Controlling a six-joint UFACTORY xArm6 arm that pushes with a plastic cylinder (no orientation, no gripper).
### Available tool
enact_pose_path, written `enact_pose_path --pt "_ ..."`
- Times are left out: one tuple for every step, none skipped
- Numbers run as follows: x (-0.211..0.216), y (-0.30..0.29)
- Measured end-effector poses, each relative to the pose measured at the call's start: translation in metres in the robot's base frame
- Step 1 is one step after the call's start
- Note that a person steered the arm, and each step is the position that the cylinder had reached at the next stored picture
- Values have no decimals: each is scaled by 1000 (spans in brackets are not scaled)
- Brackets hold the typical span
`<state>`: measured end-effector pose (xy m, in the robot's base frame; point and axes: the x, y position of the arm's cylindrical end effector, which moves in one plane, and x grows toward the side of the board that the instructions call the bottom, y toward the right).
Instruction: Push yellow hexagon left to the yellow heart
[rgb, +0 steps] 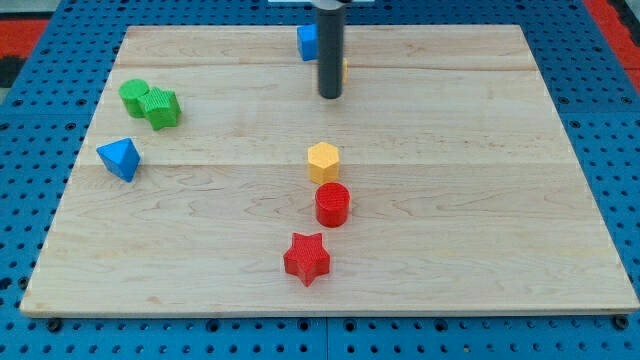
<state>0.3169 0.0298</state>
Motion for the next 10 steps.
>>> enact_pose_path --pt "-34 9" --pt "-27 -16" --pt "74 39" --pt "142 32" --pt "146 -37" --pt "117 -90" --pt "71 -118" --pt "20 -108" --pt "-23 -90" --pt "51 -112"
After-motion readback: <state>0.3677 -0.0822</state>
